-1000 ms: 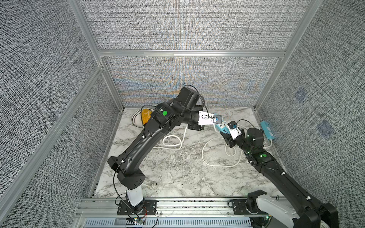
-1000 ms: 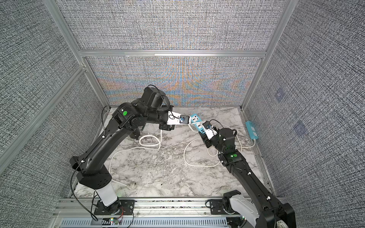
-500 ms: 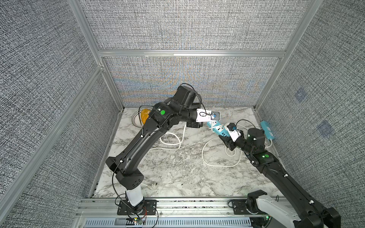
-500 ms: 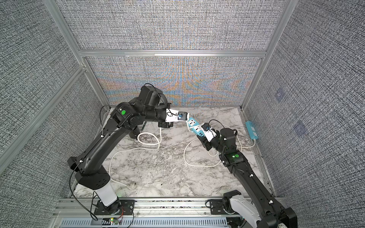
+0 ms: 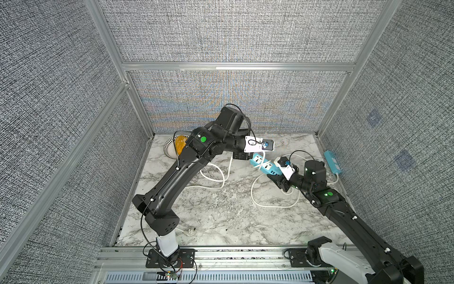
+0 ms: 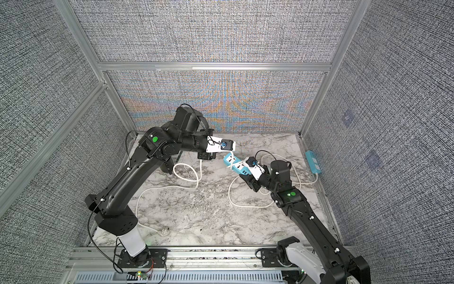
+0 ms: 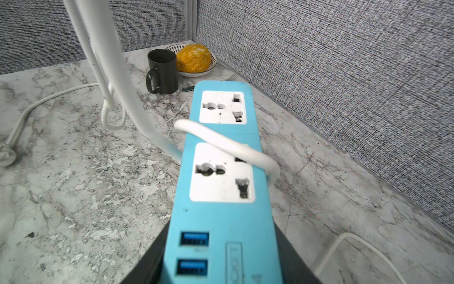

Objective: Wrap the cord around the power strip
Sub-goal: Wrap the power cord around the power strip.

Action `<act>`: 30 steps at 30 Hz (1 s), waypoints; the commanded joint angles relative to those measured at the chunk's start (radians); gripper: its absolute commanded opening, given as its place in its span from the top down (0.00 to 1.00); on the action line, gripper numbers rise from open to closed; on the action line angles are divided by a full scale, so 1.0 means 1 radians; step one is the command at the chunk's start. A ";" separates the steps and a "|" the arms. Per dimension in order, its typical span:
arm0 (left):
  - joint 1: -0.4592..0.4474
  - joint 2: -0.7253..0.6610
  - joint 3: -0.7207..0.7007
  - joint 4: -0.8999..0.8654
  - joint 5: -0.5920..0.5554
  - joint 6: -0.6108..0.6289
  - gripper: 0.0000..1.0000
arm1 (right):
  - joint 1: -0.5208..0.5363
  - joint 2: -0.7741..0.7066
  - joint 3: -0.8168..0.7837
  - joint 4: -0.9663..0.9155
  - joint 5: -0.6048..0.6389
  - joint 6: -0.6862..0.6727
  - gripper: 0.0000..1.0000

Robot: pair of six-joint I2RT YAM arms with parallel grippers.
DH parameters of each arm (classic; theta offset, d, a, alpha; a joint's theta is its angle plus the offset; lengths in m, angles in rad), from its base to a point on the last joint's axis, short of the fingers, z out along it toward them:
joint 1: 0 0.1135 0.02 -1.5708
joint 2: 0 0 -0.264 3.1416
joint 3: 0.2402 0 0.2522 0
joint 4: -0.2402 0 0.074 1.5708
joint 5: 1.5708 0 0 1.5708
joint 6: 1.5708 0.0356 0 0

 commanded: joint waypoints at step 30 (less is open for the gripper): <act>0.075 0.143 -0.018 0.034 0.188 -0.041 1.00 | 0.073 -0.195 -0.116 0.119 -0.332 0.005 1.00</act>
